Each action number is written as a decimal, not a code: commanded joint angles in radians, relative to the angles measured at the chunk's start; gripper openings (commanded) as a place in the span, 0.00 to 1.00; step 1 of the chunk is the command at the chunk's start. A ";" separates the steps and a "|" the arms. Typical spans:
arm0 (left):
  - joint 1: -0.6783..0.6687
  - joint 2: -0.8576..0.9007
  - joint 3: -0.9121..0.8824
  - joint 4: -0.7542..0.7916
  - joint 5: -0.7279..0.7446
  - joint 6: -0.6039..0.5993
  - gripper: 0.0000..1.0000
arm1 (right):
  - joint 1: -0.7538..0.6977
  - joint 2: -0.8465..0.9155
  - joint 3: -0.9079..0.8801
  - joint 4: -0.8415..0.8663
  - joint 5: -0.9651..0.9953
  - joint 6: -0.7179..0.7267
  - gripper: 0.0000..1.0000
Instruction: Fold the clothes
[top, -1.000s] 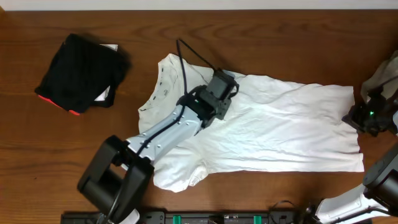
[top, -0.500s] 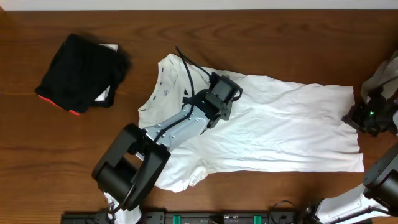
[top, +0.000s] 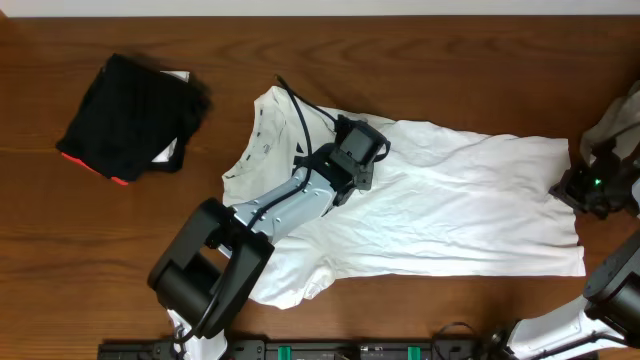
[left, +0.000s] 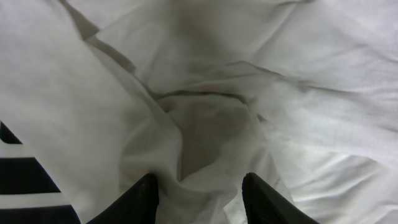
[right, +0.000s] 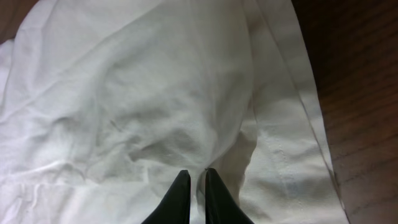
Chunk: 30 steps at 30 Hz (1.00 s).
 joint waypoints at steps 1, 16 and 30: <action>0.005 -0.002 0.016 -0.008 -0.015 -0.061 0.46 | -0.007 0.007 0.015 0.000 -0.011 0.006 0.09; 0.005 0.000 0.016 -0.015 -0.067 -0.184 0.40 | -0.006 0.007 0.014 0.002 -0.012 0.006 0.10; 0.005 0.000 0.016 -0.019 -0.078 -0.183 0.31 | -0.006 0.007 0.014 0.000 -0.012 0.006 0.11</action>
